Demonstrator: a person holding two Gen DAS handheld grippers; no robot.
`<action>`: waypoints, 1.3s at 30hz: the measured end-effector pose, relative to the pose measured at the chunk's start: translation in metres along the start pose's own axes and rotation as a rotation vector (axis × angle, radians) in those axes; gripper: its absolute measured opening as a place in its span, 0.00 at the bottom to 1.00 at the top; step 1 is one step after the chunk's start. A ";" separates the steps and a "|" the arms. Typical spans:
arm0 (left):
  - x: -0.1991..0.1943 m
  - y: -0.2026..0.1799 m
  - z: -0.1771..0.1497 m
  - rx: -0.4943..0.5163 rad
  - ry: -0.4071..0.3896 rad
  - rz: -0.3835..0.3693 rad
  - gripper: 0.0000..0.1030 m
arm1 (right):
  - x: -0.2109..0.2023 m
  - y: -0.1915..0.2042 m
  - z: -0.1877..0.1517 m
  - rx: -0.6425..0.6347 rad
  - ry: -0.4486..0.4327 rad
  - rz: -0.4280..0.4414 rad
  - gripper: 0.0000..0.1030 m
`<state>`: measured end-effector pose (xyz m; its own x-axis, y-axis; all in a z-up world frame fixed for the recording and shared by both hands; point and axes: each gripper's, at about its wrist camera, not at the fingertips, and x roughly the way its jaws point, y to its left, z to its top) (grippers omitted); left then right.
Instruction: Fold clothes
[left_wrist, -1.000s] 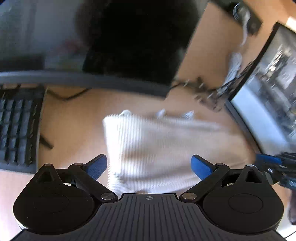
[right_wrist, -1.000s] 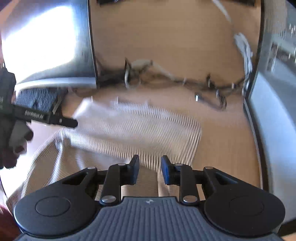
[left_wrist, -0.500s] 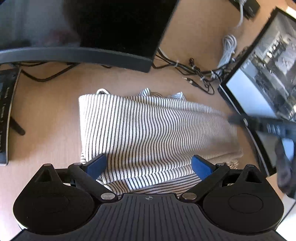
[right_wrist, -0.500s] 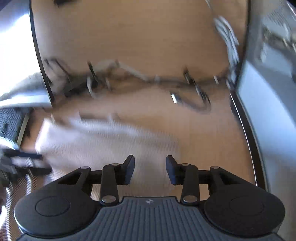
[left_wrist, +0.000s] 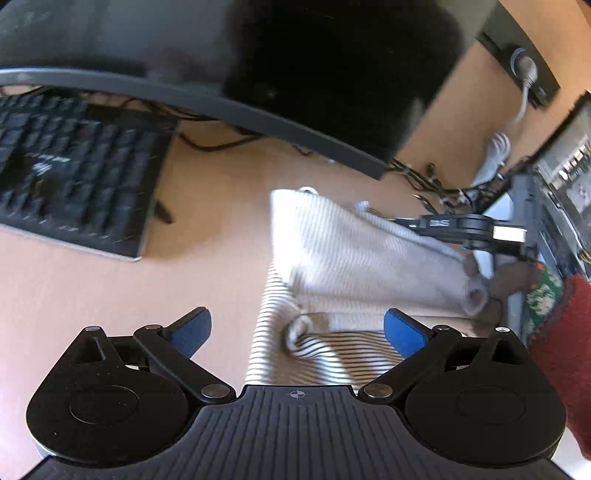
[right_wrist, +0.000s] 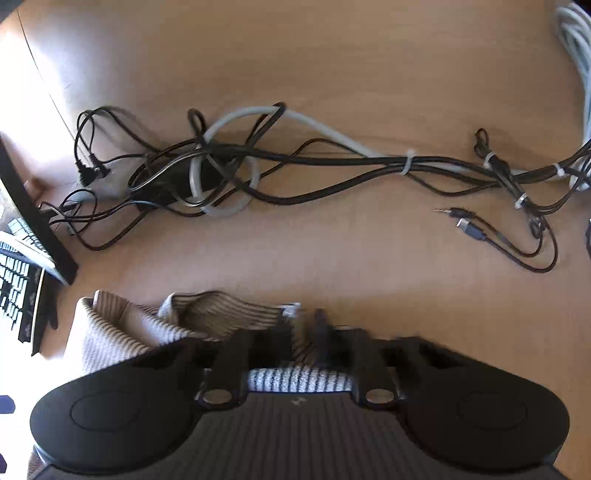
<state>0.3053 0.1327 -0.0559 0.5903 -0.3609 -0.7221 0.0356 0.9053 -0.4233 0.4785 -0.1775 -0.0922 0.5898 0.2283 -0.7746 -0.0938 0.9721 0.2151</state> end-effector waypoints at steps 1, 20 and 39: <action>-0.003 0.004 0.000 -0.009 -0.005 -0.003 0.99 | -0.009 0.002 0.000 0.004 -0.012 0.012 0.06; -0.022 -0.045 0.004 0.190 -0.023 -0.173 0.76 | -0.153 0.066 -0.188 -0.058 0.039 0.134 0.06; -0.024 -0.016 -0.018 0.190 0.087 -0.061 0.83 | -0.179 0.038 -0.196 -0.095 -0.023 -0.191 0.47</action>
<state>0.2763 0.1227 -0.0414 0.5106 -0.4265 -0.7465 0.2250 0.9043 -0.3628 0.2123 -0.1711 -0.0626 0.6223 0.0388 -0.7818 -0.0528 0.9986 0.0075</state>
